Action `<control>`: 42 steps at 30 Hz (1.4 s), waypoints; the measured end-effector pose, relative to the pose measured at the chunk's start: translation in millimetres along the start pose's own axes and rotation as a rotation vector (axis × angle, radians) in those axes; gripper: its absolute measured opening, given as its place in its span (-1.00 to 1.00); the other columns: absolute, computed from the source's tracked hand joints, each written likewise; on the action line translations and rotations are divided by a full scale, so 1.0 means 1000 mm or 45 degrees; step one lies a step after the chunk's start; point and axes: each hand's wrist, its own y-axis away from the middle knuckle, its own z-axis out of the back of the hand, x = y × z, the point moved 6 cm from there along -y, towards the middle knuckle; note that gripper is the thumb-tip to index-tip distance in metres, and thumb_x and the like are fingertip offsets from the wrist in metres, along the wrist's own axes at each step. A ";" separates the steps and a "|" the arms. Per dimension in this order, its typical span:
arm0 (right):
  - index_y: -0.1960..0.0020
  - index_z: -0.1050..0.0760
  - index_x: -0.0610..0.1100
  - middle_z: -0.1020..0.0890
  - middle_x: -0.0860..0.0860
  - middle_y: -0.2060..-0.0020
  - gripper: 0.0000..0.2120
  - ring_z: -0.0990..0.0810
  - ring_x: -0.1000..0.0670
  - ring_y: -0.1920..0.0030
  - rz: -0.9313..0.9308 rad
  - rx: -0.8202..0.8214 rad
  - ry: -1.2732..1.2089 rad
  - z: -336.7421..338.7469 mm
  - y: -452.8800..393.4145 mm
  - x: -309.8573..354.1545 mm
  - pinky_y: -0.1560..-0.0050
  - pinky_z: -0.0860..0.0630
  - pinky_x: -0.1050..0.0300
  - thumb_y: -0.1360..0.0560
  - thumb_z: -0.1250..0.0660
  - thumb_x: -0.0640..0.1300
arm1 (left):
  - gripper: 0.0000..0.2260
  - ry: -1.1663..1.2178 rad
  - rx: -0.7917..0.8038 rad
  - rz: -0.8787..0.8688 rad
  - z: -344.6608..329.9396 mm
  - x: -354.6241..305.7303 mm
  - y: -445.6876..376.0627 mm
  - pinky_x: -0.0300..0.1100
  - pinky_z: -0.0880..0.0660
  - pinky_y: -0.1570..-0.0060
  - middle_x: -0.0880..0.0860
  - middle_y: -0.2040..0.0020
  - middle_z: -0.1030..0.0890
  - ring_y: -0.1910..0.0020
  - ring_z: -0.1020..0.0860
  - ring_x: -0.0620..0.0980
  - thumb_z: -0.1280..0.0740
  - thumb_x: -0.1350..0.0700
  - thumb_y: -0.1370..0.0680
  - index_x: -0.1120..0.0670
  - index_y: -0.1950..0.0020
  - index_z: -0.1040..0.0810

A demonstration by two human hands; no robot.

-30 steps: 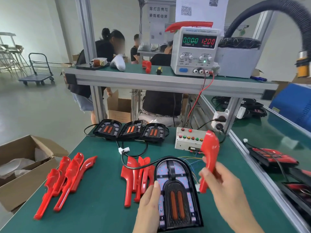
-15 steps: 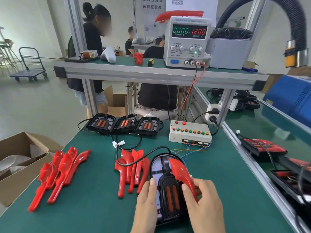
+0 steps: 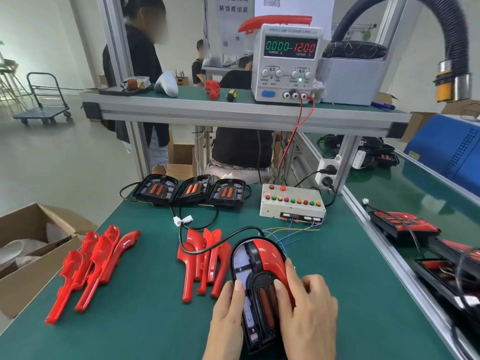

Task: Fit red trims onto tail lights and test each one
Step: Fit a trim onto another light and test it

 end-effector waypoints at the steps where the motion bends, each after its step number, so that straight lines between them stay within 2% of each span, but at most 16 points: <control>1: -0.24 -0.68 -0.10 -0.42 -0.05 0.27 -0.55 -0.49 -0.14 0.35 0.013 0.015 0.018 0.001 0.001 0.001 0.29 -0.41 -0.01 -0.52 -0.20 0.07 | -0.83 0.010 0.009 0.009 -0.001 0.000 -0.001 -0.62 -0.38 0.34 -0.54 0.32 -0.53 0.30 -0.48 -0.59 -0.23 -0.10 -0.64 -0.18 0.14 -0.49; 4: -0.24 -0.68 -0.11 -0.43 -0.06 0.28 -0.62 -0.49 -0.13 0.36 0.043 0.039 0.060 0.005 0.001 0.000 0.32 -0.43 -0.04 -0.51 -0.27 -0.06 | -0.79 0.035 -0.003 0.001 -0.002 -0.004 0.005 -0.46 -0.45 0.22 -0.53 0.32 -0.54 0.29 -0.49 -0.58 -0.26 -0.24 -0.53 -0.31 0.22 -0.63; 7: -0.33 -0.62 -0.08 -0.47 -0.03 0.25 -0.66 -0.52 -0.10 0.30 0.000 0.149 -0.039 0.008 0.001 -0.003 0.24 -0.48 -0.08 -0.57 -0.34 -0.22 | -0.78 0.055 -0.012 0.033 -0.004 -0.004 0.007 -0.29 -0.38 0.07 -0.50 0.24 -0.59 0.21 -0.53 -0.55 -0.27 -0.25 -0.53 -0.48 0.29 -0.58; 10: -0.43 -0.42 0.19 -0.49 0.06 0.12 -0.60 -0.54 0.01 0.14 -0.251 0.329 -0.419 0.008 0.004 -0.019 0.01 -0.46 0.18 -0.61 -0.17 0.05 | -0.79 0.260 0.017 0.125 -0.005 0.001 0.004 -0.03 -0.50 -0.24 -0.16 -0.09 -0.72 -0.11 -0.66 -0.20 -0.28 -0.15 -0.59 -0.22 -0.05 -0.71; 11: -0.39 -0.44 0.25 -0.51 0.08 0.10 -0.60 -0.54 0.06 0.11 -0.344 0.345 -0.550 0.009 0.004 -0.026 0.03 -0.44 0.31 -0.57 -0.15 0.11 | -0.74 0.323 0.014 0.150 -0.004 0.000 0.003 0.06 -0.48 -0.32 -0.05 -0.17 -0.70 -0.18 -0.65 -0.07 -0.28 -0.11 -0.62 -0.10 -0.20 -0.68; 13: -0.30 -0.55 0.24 -0.57 0.10 0.08 -0.67 -0.56 0.14 0.14 -0.539 0.374 -0.733 0.009 0.005 -0.044 0.07 -0.43 0.37 -0.60 -0.15 0.10 | -0.59 0.425 -0.008 0.192 -0.002 0.000 0.004 0.13 -0.45 -0.38 0.05 -0.26 -0.66 -0.25 -0.62 0.06 -0.31 -0.09 -0.60 0.06 -0.40 -0.54; 15: -0.22 -0.64 0.15 -0.64 0.05 0.10 -0.71 -0.57 0.16 0.27 -0.687 0.458 -0.837 0.006 0.011 -0.057 0.16 -0.45 0.35 -0.65 -0.19 0.02 | -0.57 0.467 0.031 0.179 -0.005 -0.003 0.003 0.13 -0.53 -0.30 0.13 -0.24 -0.66 -0.23 -0.64 0.15 -0.31 -0.10 -0.55 0.10 -0.33 -0.61; 17: -0.19 -0.65 0.23 -0.68 -0.07 0.15 -0.72 -0.51 0.11 0.39 -0.705 0.600 -0.886 0.001 0.018 -0.058 0.24 -0.46 0.31 -0.61 -0.21 0.14 | -0.62 0.468 0.088 0.142 -0.010 -0.009 0.003 0.08 -0.62 -0.15 0.19 -0.18 -0.68 -0.17 -0.66 0.18 -0.28 -0.09 -0.53 0.09 -0.19 -0.70; 19: -0.27 -0.61 0.22 -0.72 -0.13 0.16 -0.63 -0.59 0.02 0.36 -0.698 0.765 -1.019 -0.004 0.025 -0.050 0.26 -0.51 0.21 -0.53 -0.25 0.27 | -0.64 0.471 0.092 0.114 -0.012 -0.011 0.003 0.06 -0.63 -0.11 0.21 -0.17 -0.69 -0.16 -0.67 0.19 -0.27 -0.08 -0.54 0.09 -0.15 -0.71; 20: -0.31 -0.59 0.15 -0.74 -0.15 0.15 -0.59 -0.66 -0.06 0.30 -0.736 0.800 -1.125 -0.007 0.027 -0.049 0.30 -0.54 0.15 -0.51 -0.30 0.23 | -0.63 0.472 0.088 0.102 -0.012 -0.011 0.003 0.06 -0.63 -0.10 0.21 -0.16 -0.69 -0.16 -0.67 0.19 -0.27 -0.08 -0.54 0.11 -0.17 -0.70; 23: -0.33 -0.59 0.05 -0.73 -0.23 0.08 -0.59 -0.71 -0.21 0.17 -0.800 0.815 -1.296 -0.013 0.029 -0.051 0.30 -0.59 0.06 -0.52 -0.46 0.13 | -0.58 0.453 0.081 0.109 -0.010 -0.013 0.003 0.09 -0.56 -0.19 0.21 -0.17 -0.69 -0.16 -0.67 0.20 -0.26 -0.07 -0.54 0.15 -0.24 -0.66; 27: -0.26 -0.61 0.27 -0.74 -0.14 -0.04 -0.51 -0.74 -0.23 0.05 -0.787 0.853 -1.339 -0.020 0.032 -0.055 0.12 -0.67 0.04 -0.33 -0.47 0.22 | -0.58 0.420 0.090 0.144 -0.009 -0.010 0.005 0.11 -0.51 -0.26 0.18 -0.18 -0.69 -0.17 -0.66 0.18 -0.27 -0.07 -0.55 0.14 -0.28 -0.63; 30: -0.23 -0.62 0.29 -0.74 -0.06 -0.10 -0.53 -0.74 -0.14 -0.05 -0.798 0.793 -1.371 -0.022 0.033 -0.060 0.08 -0.69 0.00 -0.32 -0.51 0.17 | -0.56 0.404 0.116 0.192 -0.011 -0.008 0.007 0.17 -0.48 -0.31 0.18 -0.22 -0.67 -0.21 -0.64 0.20 -0.30 -0.07 -0.55 0.14 -0.34 -0.58; 34: -0.20 -0.66 0.26 -0.73 -0.03 -0.12 -0.66 -0.73 -0.10 -0.09 -0.799 0.755 -1.383 -0.023 0.036 -0.064 0.08 -0.68 -0.01 -0.51 -0.49 -0.09 | -0.59 0.353 0.192 0.188 -0.008 -0.010 0.004 0.11 -0.53 -0.24 0.19 -0.22 -0.67 -0.21 -0.65 0.18 -0.41 -0.07 -0.46 0.09 -0.23 -0.67; 38: -0.17 -0.67 0.26 -0.74 -0.03 -0.10 -0.55 -0.73 -0.10 -0.06 -0.746 0.730 -1.330 -0.024 0.036 -0.066 0.11 -0.68 0.01 -0.57 -0.39 -0.30 | -0.54 0.128 0.130 0.033 0.007 -0.035 -0.011 0.12 -0.53 -0.21 0.13 -0.11 -0.71 -0.10 -0.67 0.11 -0.50 -0.26 -0.37 0.03 -0.11 -0.68; 42: -0.26 -0.65 0.17 -0.74 -0.01 -0.11 -0.59 -0.71 -0.05 0.00 -0.647 0.722 -1.308 -0.021 0.034 -0.060 0.12 -0.67 0.05 -0.44 -0.47 -0.13 | -0.40 -0.080 0.035 -0.178 0.015 -0.072 -0.033 0.03 -0.50 -0.28 0.02 0.01 -0.72 -0.11 -0.66 0.05 -0.46 -0.35 -0.24 -0.11 -0.20 -0.60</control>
